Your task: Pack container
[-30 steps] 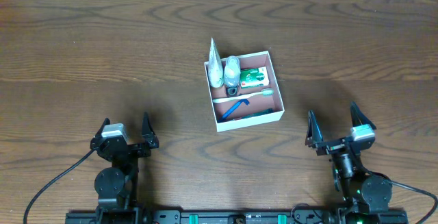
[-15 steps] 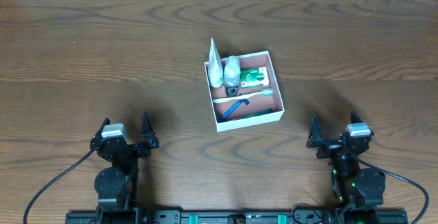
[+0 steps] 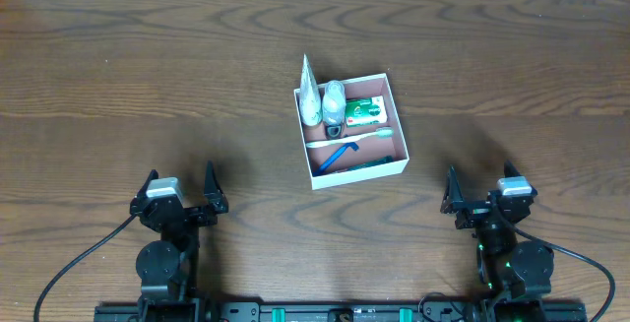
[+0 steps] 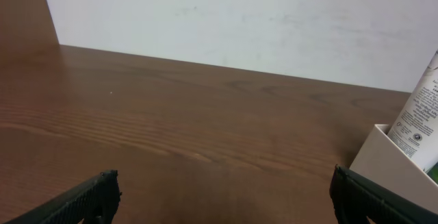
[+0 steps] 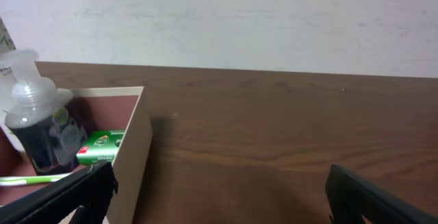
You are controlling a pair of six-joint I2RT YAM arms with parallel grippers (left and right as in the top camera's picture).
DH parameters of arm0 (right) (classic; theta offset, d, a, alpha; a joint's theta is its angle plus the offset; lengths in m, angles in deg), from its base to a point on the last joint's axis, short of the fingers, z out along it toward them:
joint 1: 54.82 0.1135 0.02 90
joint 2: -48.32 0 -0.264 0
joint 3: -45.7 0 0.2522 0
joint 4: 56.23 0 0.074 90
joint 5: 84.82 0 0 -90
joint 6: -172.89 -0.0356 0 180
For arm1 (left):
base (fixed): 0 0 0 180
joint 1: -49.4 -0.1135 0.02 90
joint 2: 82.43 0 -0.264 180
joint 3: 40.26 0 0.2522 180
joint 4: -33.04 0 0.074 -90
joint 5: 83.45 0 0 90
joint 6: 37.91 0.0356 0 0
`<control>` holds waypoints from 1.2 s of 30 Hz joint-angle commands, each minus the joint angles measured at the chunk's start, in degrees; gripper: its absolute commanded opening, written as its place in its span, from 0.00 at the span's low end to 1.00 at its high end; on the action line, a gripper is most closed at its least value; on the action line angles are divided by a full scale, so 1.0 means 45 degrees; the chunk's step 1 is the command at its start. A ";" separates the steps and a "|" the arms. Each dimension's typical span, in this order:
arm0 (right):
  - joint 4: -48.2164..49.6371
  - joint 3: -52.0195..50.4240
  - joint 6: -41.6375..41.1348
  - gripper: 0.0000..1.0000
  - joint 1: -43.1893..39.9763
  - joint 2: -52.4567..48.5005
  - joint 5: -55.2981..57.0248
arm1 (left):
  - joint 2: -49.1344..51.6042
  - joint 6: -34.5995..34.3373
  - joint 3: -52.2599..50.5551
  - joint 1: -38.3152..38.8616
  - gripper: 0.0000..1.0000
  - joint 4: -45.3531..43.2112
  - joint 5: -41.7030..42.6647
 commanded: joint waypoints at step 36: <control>-0.0063 -0.0024 0.0219 0.99 -0.0695 0.0117 0.0097 | -0.0053 0.0209 -0.0301 -0.0073 0.98 0.0418 -0.0063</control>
